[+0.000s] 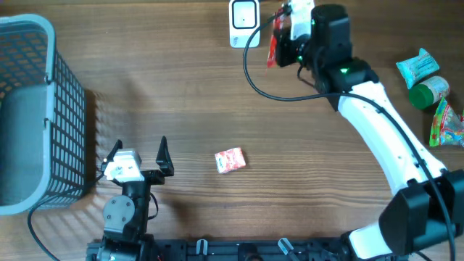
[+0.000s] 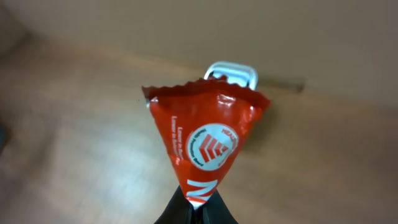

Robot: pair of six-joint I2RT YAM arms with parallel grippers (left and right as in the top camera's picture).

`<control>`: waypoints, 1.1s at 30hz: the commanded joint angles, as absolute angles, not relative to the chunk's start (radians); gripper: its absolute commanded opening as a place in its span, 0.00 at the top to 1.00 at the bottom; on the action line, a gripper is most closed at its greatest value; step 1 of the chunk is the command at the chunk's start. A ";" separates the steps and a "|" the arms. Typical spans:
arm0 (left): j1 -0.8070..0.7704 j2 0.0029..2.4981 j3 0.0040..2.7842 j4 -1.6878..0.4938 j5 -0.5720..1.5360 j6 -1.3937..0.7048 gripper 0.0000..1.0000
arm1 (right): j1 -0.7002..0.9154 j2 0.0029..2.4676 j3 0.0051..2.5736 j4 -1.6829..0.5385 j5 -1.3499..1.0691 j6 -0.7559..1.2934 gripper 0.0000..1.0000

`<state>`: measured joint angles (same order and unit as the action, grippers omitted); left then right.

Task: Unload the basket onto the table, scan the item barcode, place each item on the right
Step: 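Hold the Nescafe stick up to the scanner with the right gripper, then carry the Nescafe stick right and drop it at the right edge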

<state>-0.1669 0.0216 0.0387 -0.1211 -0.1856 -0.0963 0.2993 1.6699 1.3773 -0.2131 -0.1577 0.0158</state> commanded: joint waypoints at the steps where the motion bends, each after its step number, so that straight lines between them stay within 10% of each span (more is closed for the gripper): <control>1: -0.160 0.020 0.036 -0.121 -0.195 -0.110 0.00 | 0.301 1.748 1.375 -0.136 -0.020 -0.109 0.95; 15: -0.160 0.020 0.036 -0.122 -0.195 -0.110 0.00 | 0.362 2.428 2.113 -0.030 0.012 -0.113 0.95; 33: -0.160 0.020 0.036 -0.121 -0.195 -0.110 0.00 | 0.370 2.482 2.134 -0.092 0.061 -0.055 0.95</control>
<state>-0.1669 0.0216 0.0387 -0.1207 -0.1856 -0.0963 0.3706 2.4702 2.1109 -0.0872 0.0124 -0.0681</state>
